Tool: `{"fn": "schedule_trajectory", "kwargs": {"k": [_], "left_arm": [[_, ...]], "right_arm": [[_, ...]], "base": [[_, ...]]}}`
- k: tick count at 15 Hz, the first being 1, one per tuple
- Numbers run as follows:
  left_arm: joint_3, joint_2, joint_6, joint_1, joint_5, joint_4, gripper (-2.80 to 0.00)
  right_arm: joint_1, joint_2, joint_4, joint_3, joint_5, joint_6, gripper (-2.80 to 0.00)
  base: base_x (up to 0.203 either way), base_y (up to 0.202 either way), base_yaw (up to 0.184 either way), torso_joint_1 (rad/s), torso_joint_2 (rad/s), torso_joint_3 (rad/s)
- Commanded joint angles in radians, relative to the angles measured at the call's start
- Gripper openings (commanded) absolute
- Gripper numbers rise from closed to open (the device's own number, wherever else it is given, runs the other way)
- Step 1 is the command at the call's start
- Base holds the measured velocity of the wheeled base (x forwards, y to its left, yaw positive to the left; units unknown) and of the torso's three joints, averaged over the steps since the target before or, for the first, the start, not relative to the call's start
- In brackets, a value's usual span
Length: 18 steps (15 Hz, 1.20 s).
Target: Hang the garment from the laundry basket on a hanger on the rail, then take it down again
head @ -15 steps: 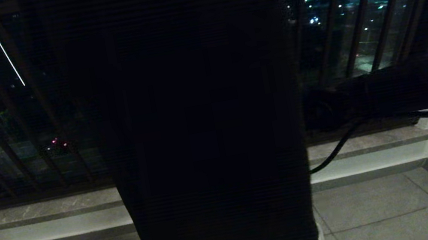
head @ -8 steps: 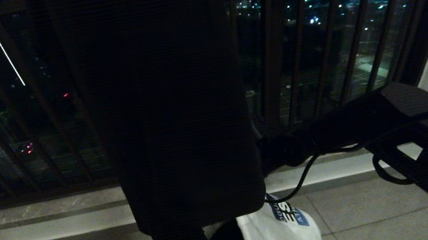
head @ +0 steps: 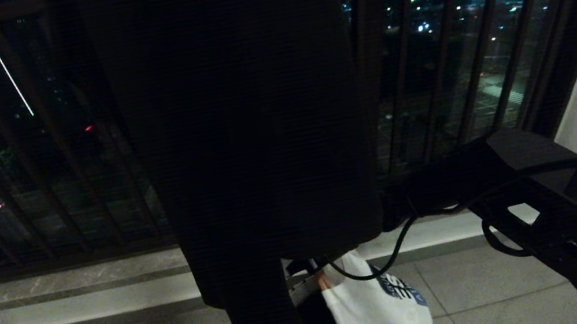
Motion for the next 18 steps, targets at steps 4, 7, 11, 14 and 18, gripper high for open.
{"fn": "schedule_trajectory", "kwargs": {"k": [4,7,11,14,18], "left_arm": [[0.003,-0.001,0.0,0.0,0.0,0.0,-2.8],[0.003,-0.001,0.0,0.0,0.0,0.0,-2.8],[0.003,-0.001,0.0,0.0,0.0,0.0,-2.8],[0.002,-0.001,0.0,0.0,0.0,0.0,-2.8],[0.003,-0.001,0.0,0.0,0.0,0.0,-2.8]], "right_arm": [[0.04,0.063,0.133,-0.161,-0.057,0.001,-2.8],[0.05,0.093,0.163,-0.199,-0.121,-0.01,-2.8],[0.061,0.119,0.19,-0.219,-0.202,-0.037,-2.8],[0.079,0.126,0.19,-0.218,-0.271,-0.068,-2.8],[0.087,0.135,0.187,-0.224,-0.322,-0.094,-2.8]], "base": [[0.0,0.0,0.0,0.0,0.0,0.0],[0.0,0.0,0.0,0.0,0.0,0.0],[0.0,0.0,0.0,0.0,0.0,0.0],[0.0,0.0,0.0,0.0,0.0,0.0],[0.0,0.0,0.0,0.0,0.0,0.0]]}}
